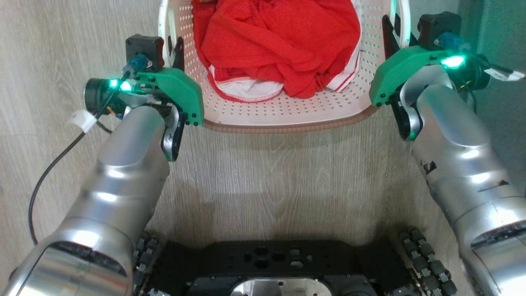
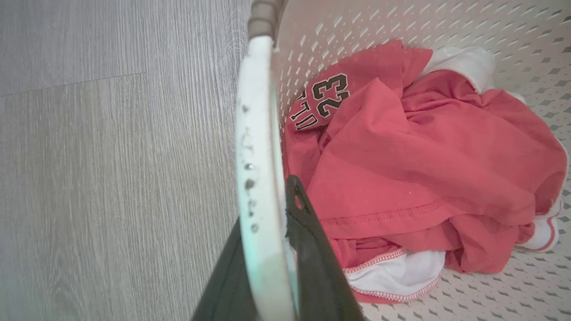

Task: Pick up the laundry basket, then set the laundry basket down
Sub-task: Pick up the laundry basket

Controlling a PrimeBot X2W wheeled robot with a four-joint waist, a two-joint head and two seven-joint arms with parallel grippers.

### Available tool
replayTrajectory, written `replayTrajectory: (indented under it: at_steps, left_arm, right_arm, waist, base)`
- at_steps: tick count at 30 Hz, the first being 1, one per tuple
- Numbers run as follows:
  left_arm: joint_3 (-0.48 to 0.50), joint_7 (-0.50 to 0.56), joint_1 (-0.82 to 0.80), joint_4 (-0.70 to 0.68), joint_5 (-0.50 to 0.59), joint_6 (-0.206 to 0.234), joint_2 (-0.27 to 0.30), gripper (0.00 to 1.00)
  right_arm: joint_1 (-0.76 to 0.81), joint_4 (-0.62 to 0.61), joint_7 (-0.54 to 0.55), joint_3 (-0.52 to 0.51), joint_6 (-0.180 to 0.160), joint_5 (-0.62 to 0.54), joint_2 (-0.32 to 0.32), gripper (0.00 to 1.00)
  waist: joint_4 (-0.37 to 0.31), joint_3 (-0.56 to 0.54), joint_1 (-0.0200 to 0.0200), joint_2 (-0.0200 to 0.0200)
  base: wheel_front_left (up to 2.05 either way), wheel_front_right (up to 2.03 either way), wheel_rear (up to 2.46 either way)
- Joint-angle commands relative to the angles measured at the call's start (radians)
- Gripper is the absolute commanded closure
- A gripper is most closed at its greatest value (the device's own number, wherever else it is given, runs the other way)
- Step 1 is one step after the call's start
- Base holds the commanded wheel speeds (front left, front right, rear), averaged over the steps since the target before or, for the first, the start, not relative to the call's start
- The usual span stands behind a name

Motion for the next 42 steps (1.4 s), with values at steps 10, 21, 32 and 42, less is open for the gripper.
replayTrajectory:
  at_steps: [10, 21, 32, 42]
  left_arm:
    - [-0.038, -0.005, 0.104, 0.013, -0.04, 0.004, 0.024, 1.0]
    - [-0.124, 0.016, 0.241, 0.13, -0.148, -0.032, 0.024, 1.0]
    - [-0.215, 0.077, 0.399, 0.15, -0.242, -0.058, 0.024, 1.0]
    - [-0.299, 0.153, 0.539, 0.153, -0.32, -0.075, 0.024, 1.0]
  right_arm:
    - [0.097, 0.028, -0.004, 0.072, 0.003, 0.057, 0.018, 1.0]
    - [0.23, 0.138, 0.019, 0.211, 0.003, 0.225, 0.018, 1.0]
    - [0.366, 0.16, 0.103, 0.355, 0.003, 0.388, 0.018, 1.0]
    - [0.487, 0.174, 0.145, 0.464, 0.003, 0.521, 0.018, 1.0]
  waist:
    - [-0.01, -0.134, 0.0, 0.0]
    - [-0.021, -0.391, 0.0, 0.0]
    - [-0.028, -0.645, 0.0, 0.0]
    - [-0.037, -0.865, 0.0, 0.0]
  base:
    - [0.0, 0.0, 0.0]
    - [0.0, 0.0, 0.0]
    - [0.0, 0.0, 0.0]
    - [0.0, 0.0, 0.0]
